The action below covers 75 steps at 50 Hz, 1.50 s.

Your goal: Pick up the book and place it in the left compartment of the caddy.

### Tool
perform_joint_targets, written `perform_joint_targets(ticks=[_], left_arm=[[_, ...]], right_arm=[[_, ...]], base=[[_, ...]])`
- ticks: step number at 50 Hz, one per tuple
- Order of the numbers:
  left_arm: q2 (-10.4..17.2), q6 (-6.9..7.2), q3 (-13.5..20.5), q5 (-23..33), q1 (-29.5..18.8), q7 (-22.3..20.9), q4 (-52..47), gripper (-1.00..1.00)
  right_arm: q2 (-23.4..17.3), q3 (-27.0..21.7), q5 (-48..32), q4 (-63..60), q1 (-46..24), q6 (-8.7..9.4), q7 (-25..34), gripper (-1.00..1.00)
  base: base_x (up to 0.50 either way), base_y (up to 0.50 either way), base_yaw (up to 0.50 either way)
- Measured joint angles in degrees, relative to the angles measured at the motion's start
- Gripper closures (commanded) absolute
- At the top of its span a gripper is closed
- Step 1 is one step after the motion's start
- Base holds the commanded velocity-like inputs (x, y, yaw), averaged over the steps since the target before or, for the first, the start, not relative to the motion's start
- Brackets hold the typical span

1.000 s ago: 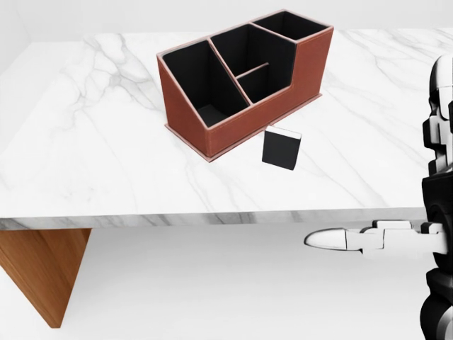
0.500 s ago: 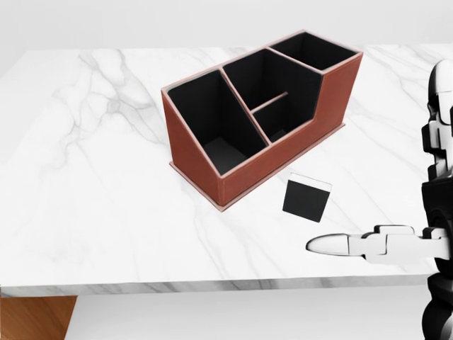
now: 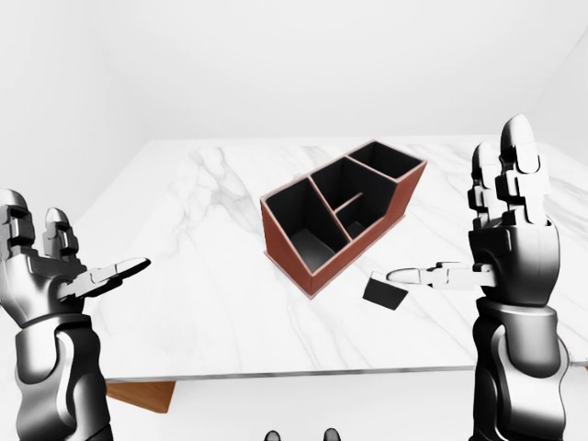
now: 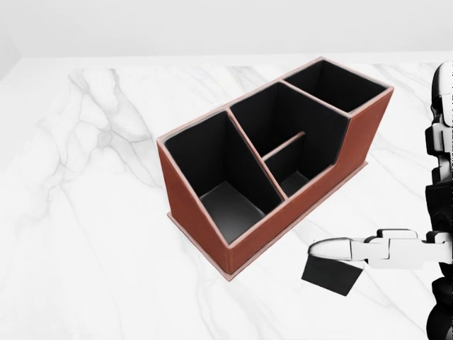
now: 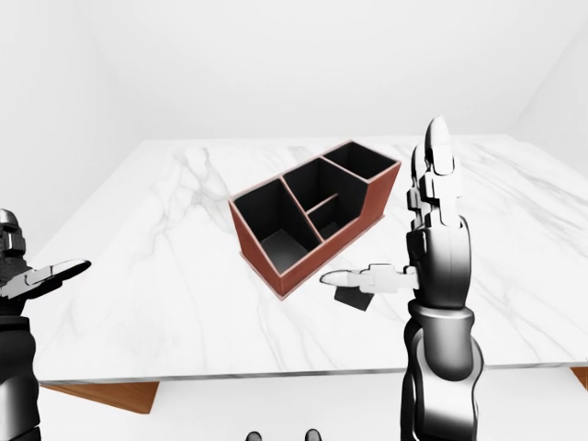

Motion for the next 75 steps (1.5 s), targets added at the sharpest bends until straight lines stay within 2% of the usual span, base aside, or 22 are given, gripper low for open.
perform_joint_targets(ticks=[18, 38, 46, 56, 75], left_arm=[[-0.2, 0.00, -1.0, 0.5, -0.4, -0.1, 1.2, -1.00], [-0.5, 0.00, -1.6, 1.0, -0.4, -0.6, 1.4, -1.00], [-0.5, -0.18, -1.7, 1.1, -0.4, -0.8, 1.9, -1.00], [-0.4, 0.00, -1.9, 0.9, -0.6, -0.7, 2.0, -1.00], [-0.3, 0.00, -2.1, 1.1, -1.0, -0.1, -1.3, -1.00]], right_arm=[[0.5, 0.1, -0.9, 0.3, 1.6, 0.00, 0.8, -1.00], [0.6, -2.2, -2.1, -1.7, 5.2, 0.00, 4.5, -1.00], [-0.2, -4.9, -5.0, -5.1, 6.9, 0.00, 9.3, -1.00], [-0.5, -8.3, -11.2, -8.0, 10.1, 0.00, 18.2, -1.00], [0.3, -10.7, -26.6, -4.2, 14.1, 0.00, 32.3, -1.00]], base=[[0.50, 0.03, 0.00], [0.00, 0.00, 0.00], [0.00, 0.00, 0.00], [0.00, 0.00, 0.00], [0.00, 0.00, 0.00]])
